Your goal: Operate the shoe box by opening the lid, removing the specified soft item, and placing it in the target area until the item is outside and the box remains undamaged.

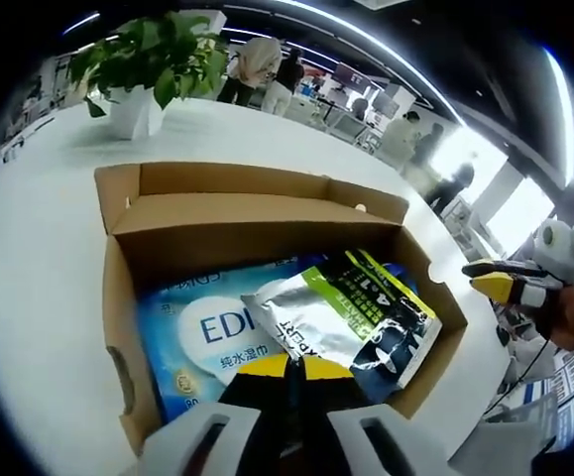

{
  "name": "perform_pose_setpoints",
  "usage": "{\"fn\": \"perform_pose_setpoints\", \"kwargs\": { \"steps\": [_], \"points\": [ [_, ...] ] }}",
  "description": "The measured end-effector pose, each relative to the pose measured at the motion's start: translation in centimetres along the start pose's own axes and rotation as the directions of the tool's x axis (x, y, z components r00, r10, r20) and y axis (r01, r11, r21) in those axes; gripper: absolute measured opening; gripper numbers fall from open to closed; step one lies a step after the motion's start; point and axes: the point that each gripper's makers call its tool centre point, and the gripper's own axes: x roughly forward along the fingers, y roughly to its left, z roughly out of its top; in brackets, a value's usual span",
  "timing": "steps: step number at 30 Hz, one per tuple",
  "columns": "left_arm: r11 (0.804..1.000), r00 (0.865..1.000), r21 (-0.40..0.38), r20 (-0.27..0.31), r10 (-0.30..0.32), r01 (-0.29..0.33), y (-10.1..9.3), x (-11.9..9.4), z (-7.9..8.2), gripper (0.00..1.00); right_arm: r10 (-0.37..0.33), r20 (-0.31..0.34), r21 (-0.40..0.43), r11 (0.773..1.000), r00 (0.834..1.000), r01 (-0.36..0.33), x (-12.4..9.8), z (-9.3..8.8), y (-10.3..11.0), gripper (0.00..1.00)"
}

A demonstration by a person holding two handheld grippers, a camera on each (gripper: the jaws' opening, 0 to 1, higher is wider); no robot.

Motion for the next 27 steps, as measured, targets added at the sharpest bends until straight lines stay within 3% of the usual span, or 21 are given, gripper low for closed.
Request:
{"fn": "perform_pose_setpoints", "kwargs": {
  "steps": [10, 27],
  "points": [
    [1.0, 1.0, -0.026, 0.009, -0.014, 0.015, 0.3, 0.0, 0.0, 0.02, 0.039, -0.049, 0.009, 0.999, 0.998, -0.038, 2.3, -0.8, 1.7, 0.2],
    [1.0, 1.0, -0.011, -0.009, -0.021, 0.021, 1.0, 0.1, -0.2, 0.01, 0.057, -0.103, 0.025, 0.998, 0.993, -0.055, 4.8, -1.6, 2.4, 0.19]
  ]
}}
